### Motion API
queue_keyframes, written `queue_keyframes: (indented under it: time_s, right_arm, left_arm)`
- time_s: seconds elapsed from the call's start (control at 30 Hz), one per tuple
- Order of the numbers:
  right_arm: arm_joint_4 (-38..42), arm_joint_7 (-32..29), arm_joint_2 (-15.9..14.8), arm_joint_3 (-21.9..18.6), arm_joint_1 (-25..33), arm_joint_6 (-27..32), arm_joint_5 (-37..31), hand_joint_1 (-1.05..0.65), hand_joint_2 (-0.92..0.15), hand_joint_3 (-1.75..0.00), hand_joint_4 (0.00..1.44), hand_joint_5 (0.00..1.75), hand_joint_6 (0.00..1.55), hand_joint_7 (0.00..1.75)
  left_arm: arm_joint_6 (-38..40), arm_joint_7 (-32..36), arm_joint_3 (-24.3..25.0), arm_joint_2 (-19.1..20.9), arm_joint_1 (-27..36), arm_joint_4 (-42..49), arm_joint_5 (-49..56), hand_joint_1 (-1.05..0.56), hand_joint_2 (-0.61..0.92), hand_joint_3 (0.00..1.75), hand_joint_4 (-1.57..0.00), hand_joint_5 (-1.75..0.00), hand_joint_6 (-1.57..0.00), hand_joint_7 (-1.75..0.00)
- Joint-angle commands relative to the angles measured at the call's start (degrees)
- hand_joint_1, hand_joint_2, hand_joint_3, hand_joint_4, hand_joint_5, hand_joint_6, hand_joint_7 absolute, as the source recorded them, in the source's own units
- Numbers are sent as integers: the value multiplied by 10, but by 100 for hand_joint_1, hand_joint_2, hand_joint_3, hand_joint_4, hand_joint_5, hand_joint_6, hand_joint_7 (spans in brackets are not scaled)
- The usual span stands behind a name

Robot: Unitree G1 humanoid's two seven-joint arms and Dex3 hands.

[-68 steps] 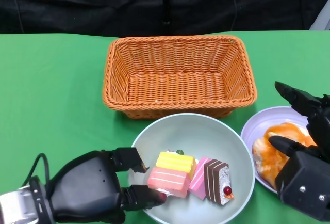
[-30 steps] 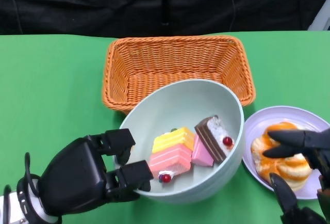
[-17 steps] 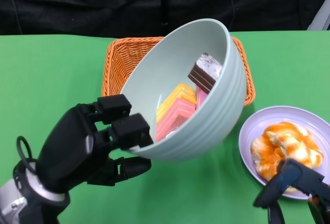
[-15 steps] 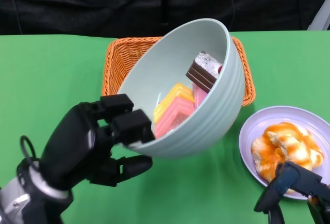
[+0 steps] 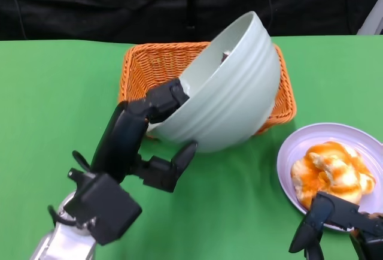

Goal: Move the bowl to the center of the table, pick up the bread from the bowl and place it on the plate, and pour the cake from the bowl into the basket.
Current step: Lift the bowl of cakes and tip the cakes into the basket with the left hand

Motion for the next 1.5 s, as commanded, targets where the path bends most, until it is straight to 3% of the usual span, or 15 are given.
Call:
queue_keyframes:
  time_s: [0.03, 0.13, 0.57, 0.7, 0.83, 1.13, 1.3, 1.5]
  right_arm:
    - [0, 1, -4, 0, 1, 4, -5, 21, -20, -175, 97, 175, 79, 158]
    - [-1, 1, -3, 4, 1, 6, -13, 21, -20, -175, 97, 175, 79, 158]
    - [-1, -1, -2, 9, 2, 11, -17, 21, -18, -175, 98, 175, 79, 157]
    - [-3, -1, -3, 9, 2, 13, -17, 21, -19, -175, 98, 175, 79, 157]
    - [-4, 1, -2, 12, 3, 15, -13, 21, -19, -175, 98, 175, 79, 157]
    - [-9, 3, -3, 15, 5, 18, -13, 19, -18, -175, 97, 175, 79, 157]
    - [-13, 1, -2, 16, 7, 22, -17, 20, -18, -175, 97, 175, 80, 157]
    - [-13, 0, -4, 16, 7, 21, -22, 21, -18, -175, 98, 175, 80, 157]
  left_arm:
    - [21, -22, 29, -32, -24, 16, -38, -12, 22, 173, -103, -175, -83, -173]
    - [67, -48, 51, -88, -55, 57, -102, -16, 23, 171, -102, -175, -86, -173]
    - [250, -89, 173, -222, -118, 97, -283, -13, 29, 166, -107, -175, -89, -175]
    - [292, -71, 212, -252, -132, 102, -322, -12, 29, 169, -108, -175, -90, -175]
    - [361, -7, 267, -285, -147, 93, -382, -16, 37, 165, -109, -175, -89, -175]
    - [452, 75, 355, -295, -184, 127, -509, -24, 42, 159, -110, -175, -80, -175]
    - [471, 65, 375, -281, -195, 166, -541, -28, 44, 150, -111, -175, -76, -175]
    - [487, -3, 369, -265, -186, 188, -540, -29, 41, 149, -110, -175, -76, -175]
